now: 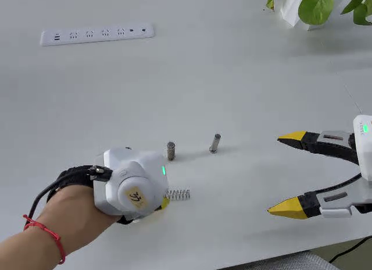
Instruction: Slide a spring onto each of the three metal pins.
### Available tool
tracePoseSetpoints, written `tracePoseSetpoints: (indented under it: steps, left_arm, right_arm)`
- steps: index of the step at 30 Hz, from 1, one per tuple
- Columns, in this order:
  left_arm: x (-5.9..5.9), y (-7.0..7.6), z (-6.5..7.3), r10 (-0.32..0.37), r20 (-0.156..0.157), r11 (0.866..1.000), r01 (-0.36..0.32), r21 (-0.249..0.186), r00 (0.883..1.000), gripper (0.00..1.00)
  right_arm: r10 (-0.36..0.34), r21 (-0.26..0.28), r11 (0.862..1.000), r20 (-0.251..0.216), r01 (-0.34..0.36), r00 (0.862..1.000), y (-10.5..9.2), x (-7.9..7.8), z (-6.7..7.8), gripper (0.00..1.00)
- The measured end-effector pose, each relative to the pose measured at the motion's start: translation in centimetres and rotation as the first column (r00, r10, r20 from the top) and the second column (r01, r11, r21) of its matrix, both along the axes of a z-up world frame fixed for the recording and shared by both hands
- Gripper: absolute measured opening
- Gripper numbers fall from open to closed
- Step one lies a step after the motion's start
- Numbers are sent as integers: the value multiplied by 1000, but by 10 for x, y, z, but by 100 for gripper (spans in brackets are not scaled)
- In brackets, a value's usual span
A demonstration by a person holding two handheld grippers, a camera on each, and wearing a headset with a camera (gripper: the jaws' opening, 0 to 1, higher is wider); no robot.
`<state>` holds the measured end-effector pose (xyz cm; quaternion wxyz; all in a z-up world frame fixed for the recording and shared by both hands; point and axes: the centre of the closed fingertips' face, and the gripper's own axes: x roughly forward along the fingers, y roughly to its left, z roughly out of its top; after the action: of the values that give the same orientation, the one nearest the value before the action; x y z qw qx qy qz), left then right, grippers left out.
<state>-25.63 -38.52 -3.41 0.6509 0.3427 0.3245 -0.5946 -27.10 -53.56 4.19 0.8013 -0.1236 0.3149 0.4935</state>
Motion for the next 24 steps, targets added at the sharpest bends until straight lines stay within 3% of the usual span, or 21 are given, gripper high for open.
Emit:
tracePoseSetpoints:
  steps: [13, 24]
  left_arm:
    - [-4, 1, 3, 53, -53, 997, -56, -50, 997, 7]
    - [-8, 0, 6, 76, -79, 993, -83, -83, 994, 7]
  right_arm:
    - [9, -2, 1000, -3, -9, 1000, 4, -1, -1, 83]
    - [10, -1, 1000, -3, -10, 1000, 6, -1, 0, 82]
